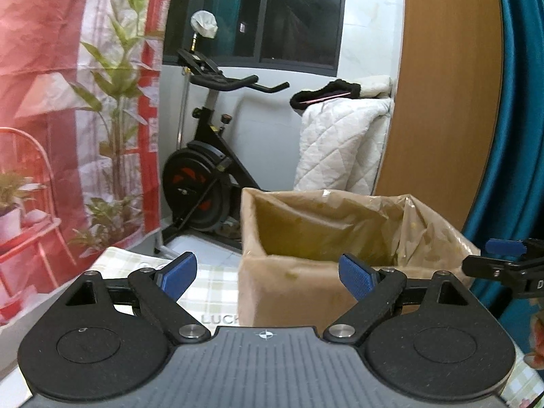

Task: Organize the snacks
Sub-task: 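Move the left tool to the green chip bag while the right tool approaches the orange cracker bag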

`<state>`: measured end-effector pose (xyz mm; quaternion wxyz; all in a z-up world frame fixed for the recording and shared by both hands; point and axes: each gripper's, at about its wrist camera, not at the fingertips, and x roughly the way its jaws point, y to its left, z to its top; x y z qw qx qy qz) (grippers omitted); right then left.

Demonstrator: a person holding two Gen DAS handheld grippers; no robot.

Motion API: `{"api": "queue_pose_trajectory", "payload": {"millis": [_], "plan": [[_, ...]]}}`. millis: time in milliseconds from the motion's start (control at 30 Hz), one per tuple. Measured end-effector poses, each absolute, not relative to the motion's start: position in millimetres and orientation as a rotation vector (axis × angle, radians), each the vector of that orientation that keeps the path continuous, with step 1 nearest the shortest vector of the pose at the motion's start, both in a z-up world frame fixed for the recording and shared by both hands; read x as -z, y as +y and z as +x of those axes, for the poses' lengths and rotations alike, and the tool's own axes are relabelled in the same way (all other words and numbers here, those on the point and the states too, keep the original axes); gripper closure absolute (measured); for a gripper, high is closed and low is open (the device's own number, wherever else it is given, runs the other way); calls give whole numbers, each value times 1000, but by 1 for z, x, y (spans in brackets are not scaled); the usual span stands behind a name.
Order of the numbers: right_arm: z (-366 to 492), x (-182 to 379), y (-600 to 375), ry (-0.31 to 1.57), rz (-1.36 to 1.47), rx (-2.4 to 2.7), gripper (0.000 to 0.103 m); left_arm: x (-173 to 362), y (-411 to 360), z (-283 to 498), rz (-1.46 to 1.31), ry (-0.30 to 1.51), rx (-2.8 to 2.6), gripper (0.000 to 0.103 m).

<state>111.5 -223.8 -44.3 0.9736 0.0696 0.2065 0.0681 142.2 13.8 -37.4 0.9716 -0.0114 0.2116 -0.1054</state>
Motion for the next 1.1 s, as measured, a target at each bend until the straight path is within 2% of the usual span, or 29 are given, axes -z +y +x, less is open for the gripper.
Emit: {"api": "queue_pose_trajectory", "payload": {"millis": [600, 1100], "plan": [[36, 106, -231, 431, 162, -145, 0, 92, 21, 94, -81, 512, 165, 11], [7, 167, -218, 649, 77, -74, 0, 136, 22, 85, -109, 607, 172, 11]]}}
